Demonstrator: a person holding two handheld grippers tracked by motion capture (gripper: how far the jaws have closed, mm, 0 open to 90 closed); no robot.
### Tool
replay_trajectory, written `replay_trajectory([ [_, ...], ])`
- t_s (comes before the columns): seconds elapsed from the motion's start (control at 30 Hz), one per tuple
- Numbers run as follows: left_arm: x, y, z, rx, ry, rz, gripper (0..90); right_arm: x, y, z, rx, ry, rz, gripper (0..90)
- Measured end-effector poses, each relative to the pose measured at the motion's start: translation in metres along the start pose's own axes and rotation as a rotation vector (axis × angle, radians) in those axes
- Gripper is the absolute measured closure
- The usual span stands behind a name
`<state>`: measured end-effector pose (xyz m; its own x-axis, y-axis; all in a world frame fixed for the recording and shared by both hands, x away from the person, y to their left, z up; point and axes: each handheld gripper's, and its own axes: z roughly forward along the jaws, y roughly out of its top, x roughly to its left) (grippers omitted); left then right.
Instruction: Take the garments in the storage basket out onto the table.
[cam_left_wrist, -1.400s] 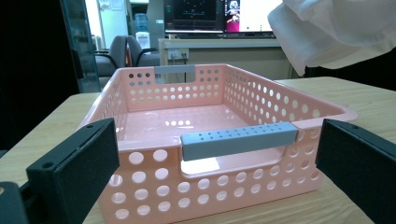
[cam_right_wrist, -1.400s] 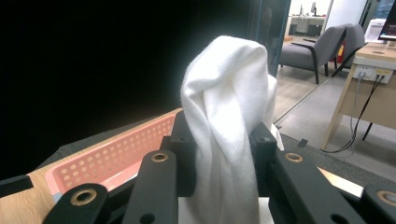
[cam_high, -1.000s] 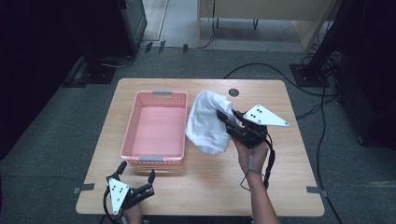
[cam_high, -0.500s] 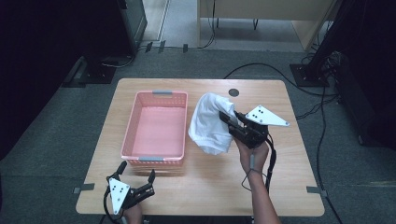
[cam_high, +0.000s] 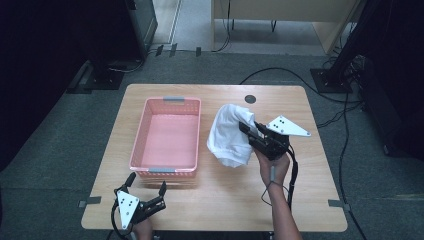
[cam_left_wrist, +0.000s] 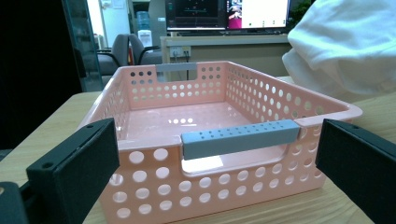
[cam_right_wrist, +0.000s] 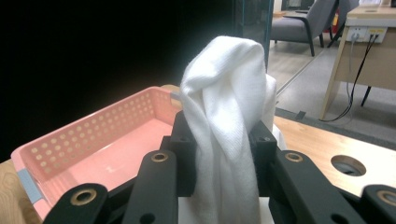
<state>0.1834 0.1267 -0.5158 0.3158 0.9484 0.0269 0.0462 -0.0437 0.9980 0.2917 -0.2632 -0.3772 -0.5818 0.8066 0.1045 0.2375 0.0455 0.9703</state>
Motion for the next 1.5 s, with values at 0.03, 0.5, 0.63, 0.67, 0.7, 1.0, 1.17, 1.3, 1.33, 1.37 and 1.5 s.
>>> replay_trajectory([
  [0.03,0.0,0.0,0.0,0.0,0.001,0.001,0.0,-0.002,-0.003,0.001,0.004,-0.001,0.007,70.6],
  [0.5,-0.001,0.0,0.0,0.002,0.005,0.005,0.0,-0.009,-0.021,0.007,0.043,0.001,0.032,70.6],
  [0.63,-0.001,0.0,0.0,0.002,0.006,0.005,0.0,-0.012,-0.027,0.007,0.051,0.0,0.042,70.5],
  [0.67,-0.001,0.0,0.0,0.002,0.005,0.005,0.0,-0.013,-0.028,0.008,0.051,-0.001,0.042,70.6],
  [0.7,-0.001,0.0,0.0,0.002,0.006,0.006,0.0,-0.014,-0.029,0.008,0.053,-0.001,0.05,70.5],
  [1.0,-0.001,0.0,0.001,0.003,0.009,0.005,0.0,-0.018,-0.041,0.011,0.077,0.011,0.057,70.5],
  [1.17,-0.001,0.0,0.001,0.004,0.01,0.005,0.0,-0.019,-0.045,0.013,0.087,0.023,0.055,70.3],
  [1.3,-0.001,0.0,0.001,0.004,0.013,0.007,0.0,-0.019,-0.049,0.014,0.096,0.03,0.056,70.3],
  [1.33,-0.001,0.0,0.001,0.002,0.014,0.005,0.0,-0.019,-0.049,0.014,0.1,0.032,0.057,70.3],
  [1.37,-0.001,0.0,0.001,0.002,0.013,0.006,0.0,-0.019,-0.05,0.015,0.1,0.034,0.055,70.3],
  [1.5,-0.001,0.0,0.001,0.002,0.013,0.006,0.0,-0.019,-0.053,0.015,0.109,0.044,0.056,70.2],
])
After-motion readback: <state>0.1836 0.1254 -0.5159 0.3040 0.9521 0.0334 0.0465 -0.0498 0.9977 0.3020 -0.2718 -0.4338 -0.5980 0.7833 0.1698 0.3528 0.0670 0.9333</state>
